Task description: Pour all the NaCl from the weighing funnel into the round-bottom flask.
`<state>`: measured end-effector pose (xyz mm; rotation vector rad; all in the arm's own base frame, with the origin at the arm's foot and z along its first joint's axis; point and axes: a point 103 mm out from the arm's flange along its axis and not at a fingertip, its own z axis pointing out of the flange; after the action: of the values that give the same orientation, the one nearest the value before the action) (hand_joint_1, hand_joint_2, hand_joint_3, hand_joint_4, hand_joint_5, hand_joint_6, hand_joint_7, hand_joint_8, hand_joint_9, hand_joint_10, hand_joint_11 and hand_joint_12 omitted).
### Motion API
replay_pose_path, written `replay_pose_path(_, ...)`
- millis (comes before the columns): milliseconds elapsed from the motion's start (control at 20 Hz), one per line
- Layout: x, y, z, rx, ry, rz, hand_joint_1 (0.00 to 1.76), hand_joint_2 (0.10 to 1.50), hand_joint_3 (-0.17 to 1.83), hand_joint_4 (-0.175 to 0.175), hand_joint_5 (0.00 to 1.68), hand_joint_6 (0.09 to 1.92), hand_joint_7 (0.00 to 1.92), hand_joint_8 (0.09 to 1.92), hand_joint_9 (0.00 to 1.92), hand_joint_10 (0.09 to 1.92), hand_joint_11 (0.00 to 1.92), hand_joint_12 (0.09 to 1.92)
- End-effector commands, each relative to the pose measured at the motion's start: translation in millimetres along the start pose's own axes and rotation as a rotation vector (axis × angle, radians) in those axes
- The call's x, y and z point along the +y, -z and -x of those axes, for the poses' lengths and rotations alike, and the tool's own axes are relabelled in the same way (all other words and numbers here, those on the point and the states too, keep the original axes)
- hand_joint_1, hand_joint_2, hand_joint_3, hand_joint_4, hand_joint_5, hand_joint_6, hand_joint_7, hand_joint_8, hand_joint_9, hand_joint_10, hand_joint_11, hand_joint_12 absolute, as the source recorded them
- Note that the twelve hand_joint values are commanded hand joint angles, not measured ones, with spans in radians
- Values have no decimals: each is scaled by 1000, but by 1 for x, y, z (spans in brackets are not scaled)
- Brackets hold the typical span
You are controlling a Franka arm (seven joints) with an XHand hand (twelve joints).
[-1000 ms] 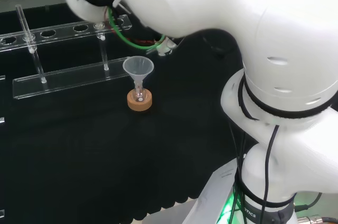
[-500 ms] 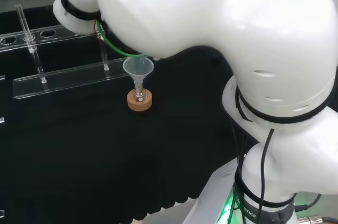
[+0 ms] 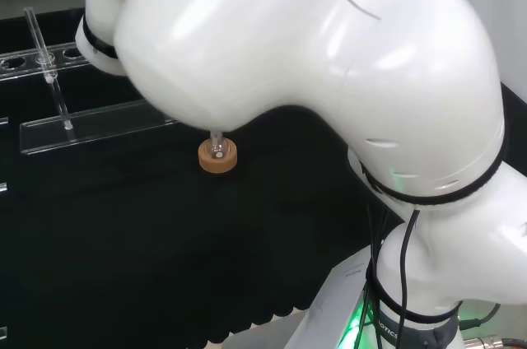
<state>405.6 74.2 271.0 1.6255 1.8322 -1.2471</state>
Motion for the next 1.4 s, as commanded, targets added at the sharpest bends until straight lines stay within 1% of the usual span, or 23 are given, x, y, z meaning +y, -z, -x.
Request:
replay_pose_path(50,1,-1,3,-60,8,1,1102,678,676,175,1191,828,589,648,994,331,790,1082)
replay_pose_path(500,3,7,1,-140,19,3,1102,677,677,175,1191,829,590,648,993,329,789,1080)
replay_pose_path(700,4,10,0,-143,8,-9,1102,677,678,175,1191,829,590,648,991,327,786,1080)
replay_pose_path(850,5,12,0,-168,16,-16,1102,676,678,175,1191,829,590,648,990,326,784,1079)
replay_pose_path(1050,7,14,-2,-199,30,-6,1102,676,679,175,1192,829,589,648,987,324,782,1079)
replay_pose_path(1200,7,16,-2,-218,27,-7,1102,676,679,175,1192,828,588,647,985,323,781,1079)
replay_pose_path(1400,7,18,-4,-251,12,-19,1102,675,680,175,1192,828,587,647,984,322,779,1079)
